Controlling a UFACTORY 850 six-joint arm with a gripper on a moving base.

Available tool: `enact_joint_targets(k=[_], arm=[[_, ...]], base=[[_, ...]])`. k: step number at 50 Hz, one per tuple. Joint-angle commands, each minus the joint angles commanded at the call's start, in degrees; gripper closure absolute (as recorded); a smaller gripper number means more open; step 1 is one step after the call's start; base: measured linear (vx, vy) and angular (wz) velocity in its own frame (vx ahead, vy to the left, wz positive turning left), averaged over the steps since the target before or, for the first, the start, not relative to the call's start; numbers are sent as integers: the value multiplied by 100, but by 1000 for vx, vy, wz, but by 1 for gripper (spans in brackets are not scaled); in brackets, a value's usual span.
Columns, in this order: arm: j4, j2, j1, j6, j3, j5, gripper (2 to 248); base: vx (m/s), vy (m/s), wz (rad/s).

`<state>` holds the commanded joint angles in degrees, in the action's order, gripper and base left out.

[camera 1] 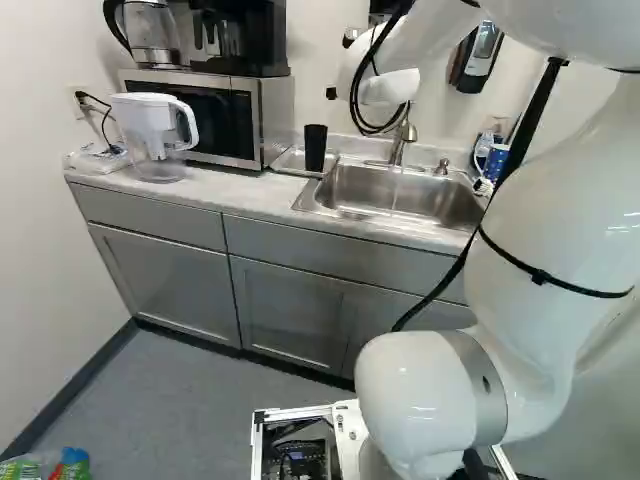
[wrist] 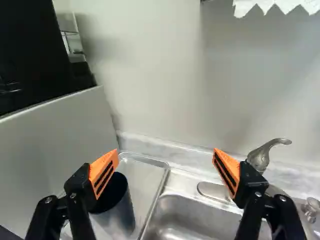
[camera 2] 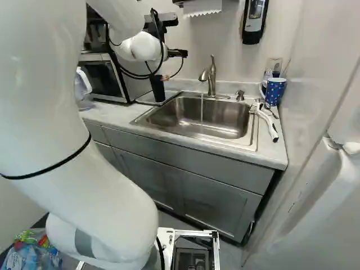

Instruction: Rinse the cup and place it in the tray

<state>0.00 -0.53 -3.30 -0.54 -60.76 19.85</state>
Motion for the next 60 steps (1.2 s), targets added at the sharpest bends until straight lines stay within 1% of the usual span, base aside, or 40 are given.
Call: enact_joint_targets(k=[26, 46, 60], arm=[[0, 59, -339, 0, -250, -784, 3], [0, 16, -595, 0, -364, -790, 3], [0, -136, -720, 0, -517, -790, 3]], base=[[0, 0, 0], [0, 0, 0], [0, 0, 0]])
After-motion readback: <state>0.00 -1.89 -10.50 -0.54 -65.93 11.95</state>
